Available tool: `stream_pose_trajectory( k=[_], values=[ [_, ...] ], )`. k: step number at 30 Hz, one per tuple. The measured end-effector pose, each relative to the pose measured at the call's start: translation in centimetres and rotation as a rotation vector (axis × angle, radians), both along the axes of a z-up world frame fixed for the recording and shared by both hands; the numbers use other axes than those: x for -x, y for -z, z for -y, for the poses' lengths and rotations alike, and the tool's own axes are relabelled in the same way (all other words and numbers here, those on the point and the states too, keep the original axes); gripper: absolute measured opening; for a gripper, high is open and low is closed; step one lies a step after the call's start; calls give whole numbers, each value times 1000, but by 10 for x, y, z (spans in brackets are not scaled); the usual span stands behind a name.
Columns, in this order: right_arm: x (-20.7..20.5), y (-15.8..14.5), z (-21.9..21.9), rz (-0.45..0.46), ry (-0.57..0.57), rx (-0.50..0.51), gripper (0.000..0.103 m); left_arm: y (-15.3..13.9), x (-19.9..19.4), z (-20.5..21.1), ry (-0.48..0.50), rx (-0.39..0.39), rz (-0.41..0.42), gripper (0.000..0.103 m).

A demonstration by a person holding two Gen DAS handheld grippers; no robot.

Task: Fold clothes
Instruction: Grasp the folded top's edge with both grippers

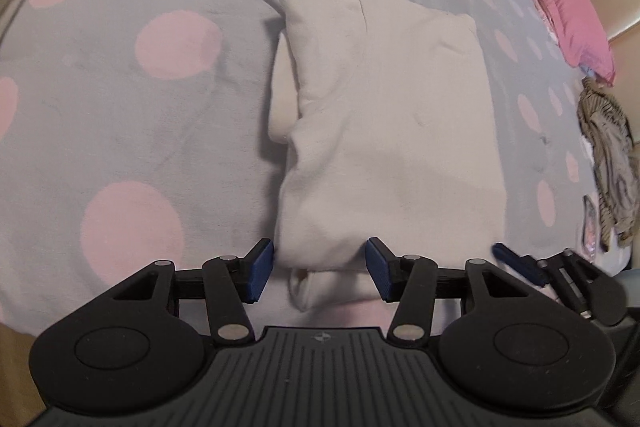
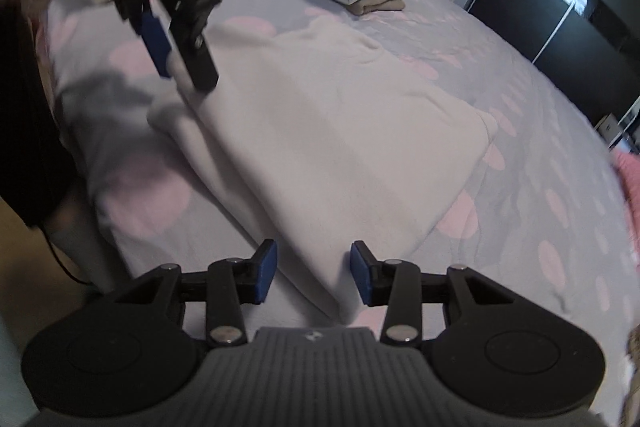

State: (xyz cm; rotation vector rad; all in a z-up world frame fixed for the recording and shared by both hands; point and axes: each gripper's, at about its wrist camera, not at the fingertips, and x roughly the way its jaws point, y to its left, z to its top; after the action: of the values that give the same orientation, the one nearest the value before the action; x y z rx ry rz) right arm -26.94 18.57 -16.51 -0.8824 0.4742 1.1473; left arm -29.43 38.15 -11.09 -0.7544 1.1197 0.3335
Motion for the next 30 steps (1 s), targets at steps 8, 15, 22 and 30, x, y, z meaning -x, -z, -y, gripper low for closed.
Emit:
stream_pose_trajectory(
  k=[8,15,22,30],
  values=[
    [-11,-16,4,45,54,-45,8,-17,7,-2,-9,8,108,14],
    [-35,-58,22,-10,189,-155,6,-48,16,-3,3,58,295,13],
    [-34,-39,28,-69,207,-56,5,-20,-1,20,108,26,87,12],
    [-30,-13,24,-88,163,34,8,1,-13,30,164,-23,-42,16]
  ],
)
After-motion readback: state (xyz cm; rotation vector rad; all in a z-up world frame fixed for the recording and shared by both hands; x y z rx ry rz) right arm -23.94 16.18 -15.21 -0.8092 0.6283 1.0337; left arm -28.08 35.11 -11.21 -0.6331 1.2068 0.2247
